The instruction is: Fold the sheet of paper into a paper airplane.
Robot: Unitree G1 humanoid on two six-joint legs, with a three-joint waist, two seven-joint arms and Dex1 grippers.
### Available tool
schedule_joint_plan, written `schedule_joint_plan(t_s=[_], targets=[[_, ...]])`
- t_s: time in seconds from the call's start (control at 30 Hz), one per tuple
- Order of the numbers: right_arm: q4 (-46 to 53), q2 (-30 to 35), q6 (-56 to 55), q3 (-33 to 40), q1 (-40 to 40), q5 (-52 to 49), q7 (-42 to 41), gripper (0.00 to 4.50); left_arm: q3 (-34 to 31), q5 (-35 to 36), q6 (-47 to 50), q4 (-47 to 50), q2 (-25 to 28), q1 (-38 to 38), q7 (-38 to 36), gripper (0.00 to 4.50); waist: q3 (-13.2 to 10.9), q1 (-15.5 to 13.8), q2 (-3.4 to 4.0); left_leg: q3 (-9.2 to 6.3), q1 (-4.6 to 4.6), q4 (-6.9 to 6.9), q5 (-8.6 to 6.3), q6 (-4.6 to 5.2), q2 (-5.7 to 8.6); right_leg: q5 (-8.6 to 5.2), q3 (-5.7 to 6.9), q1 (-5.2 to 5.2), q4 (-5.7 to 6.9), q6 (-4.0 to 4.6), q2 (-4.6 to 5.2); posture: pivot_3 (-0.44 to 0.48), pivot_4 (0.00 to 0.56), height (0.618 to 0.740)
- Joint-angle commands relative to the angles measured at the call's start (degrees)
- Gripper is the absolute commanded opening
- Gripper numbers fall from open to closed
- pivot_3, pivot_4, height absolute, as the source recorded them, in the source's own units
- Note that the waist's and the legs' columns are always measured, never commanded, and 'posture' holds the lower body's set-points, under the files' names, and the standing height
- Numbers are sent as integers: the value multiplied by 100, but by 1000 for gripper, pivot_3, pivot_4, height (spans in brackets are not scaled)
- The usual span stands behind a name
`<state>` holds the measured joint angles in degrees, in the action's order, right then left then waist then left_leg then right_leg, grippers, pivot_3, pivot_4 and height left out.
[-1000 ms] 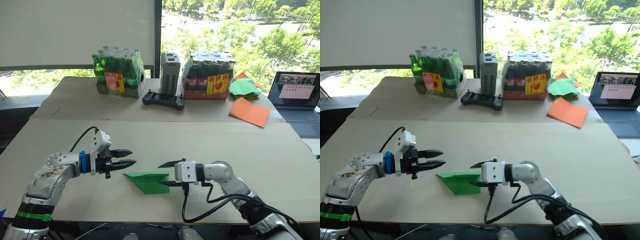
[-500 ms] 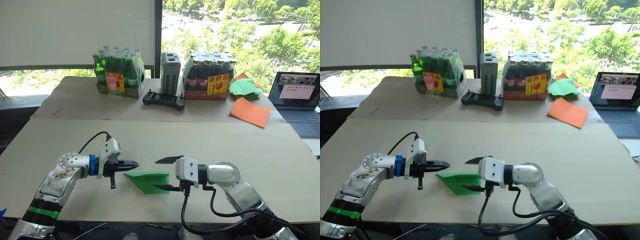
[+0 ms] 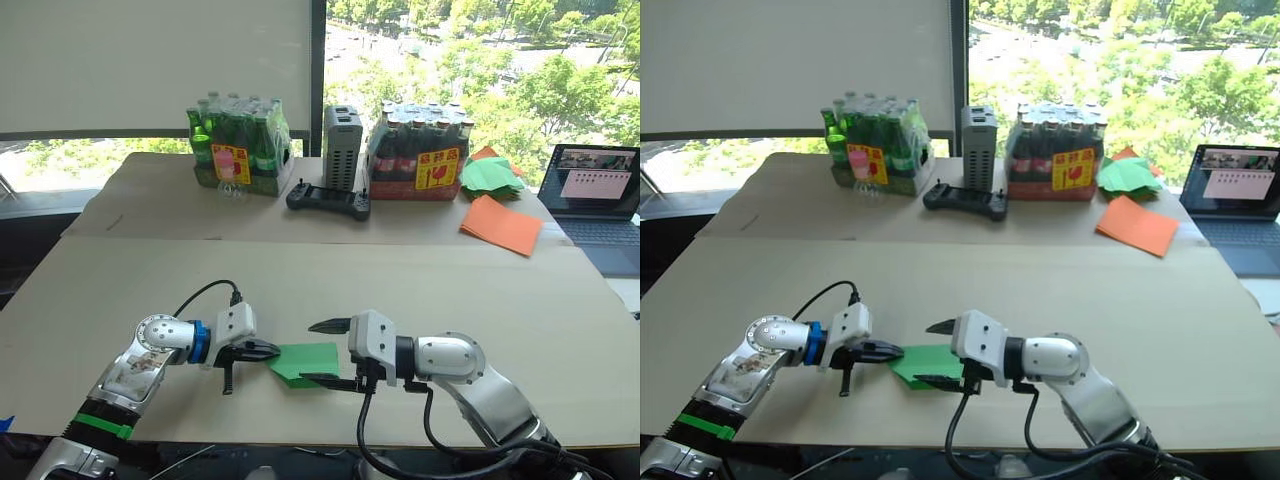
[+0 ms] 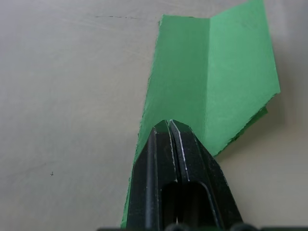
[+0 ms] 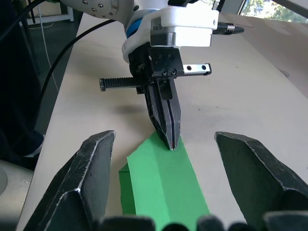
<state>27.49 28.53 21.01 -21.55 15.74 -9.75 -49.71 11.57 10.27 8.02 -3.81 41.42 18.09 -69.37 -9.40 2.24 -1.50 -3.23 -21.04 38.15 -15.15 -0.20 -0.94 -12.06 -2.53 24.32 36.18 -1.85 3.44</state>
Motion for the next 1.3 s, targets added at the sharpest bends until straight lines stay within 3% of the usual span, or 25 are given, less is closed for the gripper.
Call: schedule_joint_plan(t_s=[0.03,0.8,0.9,1.17,1.3], targets=[[190,56,4,-8,5,4,-4,3699,130,-282,-240,-206,91,-23,-34,42,0,3,1,0,1,0,0,0,0,0,0,-1,0,0,0,0,150,740],[-706,237,-1062,-416,-148,876,-89,3699,84,-333,-328,-55,157,-164,7,42,1,21,1,1,8,0,0,0,-1,-1,0,-6,3,-1,-1,0,150,740],[-741,237,-1093,-419,-149,885,-117,2871,75,-328,-328,-34,168,-180,20,0,1,23,1,1,9,0,0,0,-1,-1,0,-6,3,-1,-1,0,150,740],[-884,208,-1167,-426,-120,986,-119,61,56,-299,-304,65,233,-244,42,0,1,22,1,1,8,0,0,0,-1,-1,0,-6,3,-1,-1,0,150,740],[-951,199,-1213,-429,-108,1040,-113,23,43,-281,-291,89,246,-256,55,0,1,22,1,1,9,0,0,0,-1,-1,0,-6,3,-1,-1,0,150,740]])
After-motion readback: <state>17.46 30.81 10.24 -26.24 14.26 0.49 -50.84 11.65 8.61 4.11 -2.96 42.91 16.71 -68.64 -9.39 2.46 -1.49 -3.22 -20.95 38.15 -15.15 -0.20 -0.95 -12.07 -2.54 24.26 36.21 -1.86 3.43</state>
